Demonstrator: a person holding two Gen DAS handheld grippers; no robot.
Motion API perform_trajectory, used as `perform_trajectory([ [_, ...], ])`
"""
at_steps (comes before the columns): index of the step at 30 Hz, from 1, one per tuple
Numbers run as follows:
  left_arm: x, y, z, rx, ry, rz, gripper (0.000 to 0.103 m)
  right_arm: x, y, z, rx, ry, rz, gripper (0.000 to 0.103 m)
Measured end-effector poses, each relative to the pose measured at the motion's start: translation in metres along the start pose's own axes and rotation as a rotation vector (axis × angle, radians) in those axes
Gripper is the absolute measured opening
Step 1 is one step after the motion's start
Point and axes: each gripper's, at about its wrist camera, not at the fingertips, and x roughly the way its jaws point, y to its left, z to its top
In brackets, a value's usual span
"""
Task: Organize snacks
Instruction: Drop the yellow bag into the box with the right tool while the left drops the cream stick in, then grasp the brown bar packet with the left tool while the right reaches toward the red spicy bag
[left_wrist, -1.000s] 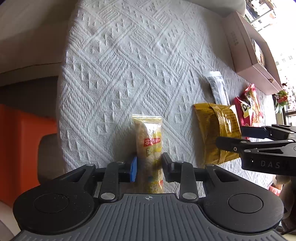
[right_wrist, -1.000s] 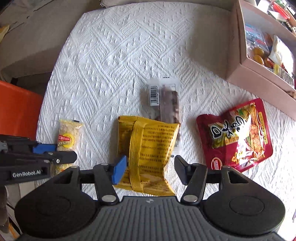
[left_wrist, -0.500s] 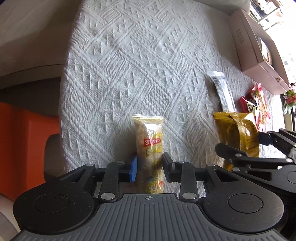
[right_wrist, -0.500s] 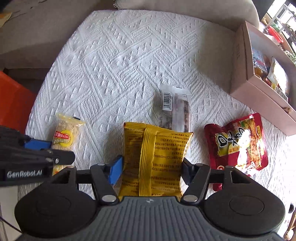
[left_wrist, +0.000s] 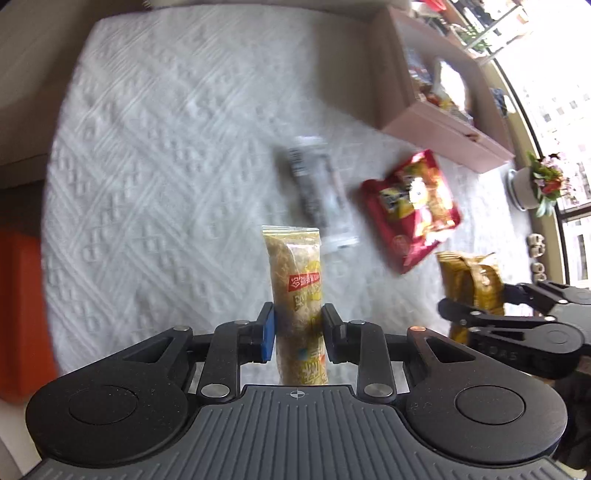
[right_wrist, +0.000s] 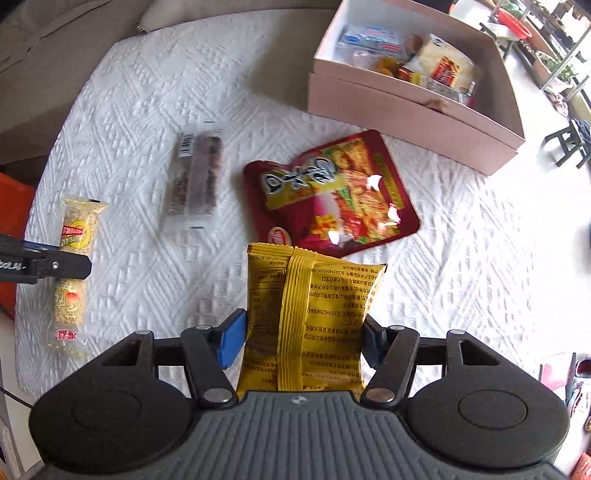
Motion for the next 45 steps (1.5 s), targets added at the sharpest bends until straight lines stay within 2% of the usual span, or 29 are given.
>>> perform_trajectory([
  [3,-0.015,-0.041,0.024,0.029,-0.087,-0.079,0.031,-0.005,-0.027,-0.007,0.022,-0.008,-0.014,0.063],
  [6,-0.032,-0.079,0.066,0.070,-0.228,-0.119,0.031,-0.011,-0.054,-0.014,0.038,-0.017,-0.019,0.063],
  [9,-0.037,-0.107,0.119,0.064,-0.342,-0.154,0.031,-0.016,-0.076,-0.023,0.053,-0.026,-0.020,0.063],
  [10,-0.035,-0.114,0.137,0.062,-0.368,-0.180,0.031,-0.017,-0.082,-0.026,0.059,-0.027,-0.019,0.063],
  [12,-0.027,-0.119,0.165,0.025,-0.361,-0.239,0.031,-0.018,-0.092,-0.031,0.073,-0.027,-0.019,0.063],
  [14,-0.025,-0.119,0.176,-0.014,-0.371,-0.259,0.031,-0.020,-0.100,-0.034,0.084,-0.028,-0.019,0.063],
  [16,-0.028,-0.122,0.170,0.014,-0.413,-0.192,0.031,-0.022,-0.107,-0.038,0.092,-0.036,-0.020,0.063],
  [18,-0.022,-0.119,0.156,0.032,-0.407,-0.125,0.031,-0.022,-0.115,-0.039,0.100,-0.039,-0.018,0.063],
  [22,-0.001,-0.086,0.109,0.018,-0.285,-0.046,0.031,-0.027,-0.131,-0.026,0.142,-0.070,0.017,0.063],
  [24,0.013,-0.076,0.081,0.007,-0.224,-0.004,0.031,-0.041,-0.135,-0.007,0.144,-0.137,0.035,0.063],
  [27,0.034,-0.063,0.041,-0.047,-0.113,-0.019,0.031,-0.067,-0.137,0.037,0.126,-0.282,0.054,0.063],
  [29,0.044,-0.059,0.021,-0.077,-0.061,-0.024,0.031,-0.090,-0.138,0.076,0.133,-0.409,0.080,0.064],
  [32,0.049,-0.054,0.005,-0.113,-0.033,-0.038,0.031,-0.107,-0.138,0.120,0.153,-0.523,0.054,0.093],
  [34,0.047,-0.050,0.002,-0.127,-0.046,-0.047,0.031,-0.100,-0.136,0.135,0.141,-0.499,0.022,0.093],
  [36,0.044,-0.044,0.005,-0.131,-0.064,-0.043,0.031,-0.090,-0.137,0.137,0.141,-0.445,0.043,0.093],
  [39,0.040,-0.032,0.018,-0.152,-0.090,-0.026,0.031,-0.058,-0.129,0.120,0.153,-0.331,0.088,0.093],
  [45,0.043,-0.006,0.047,-0.209,-0.110,0.040,0.031,-0.003,-0.099,0.070,0.172,-0.127,0.102,0.093],
])
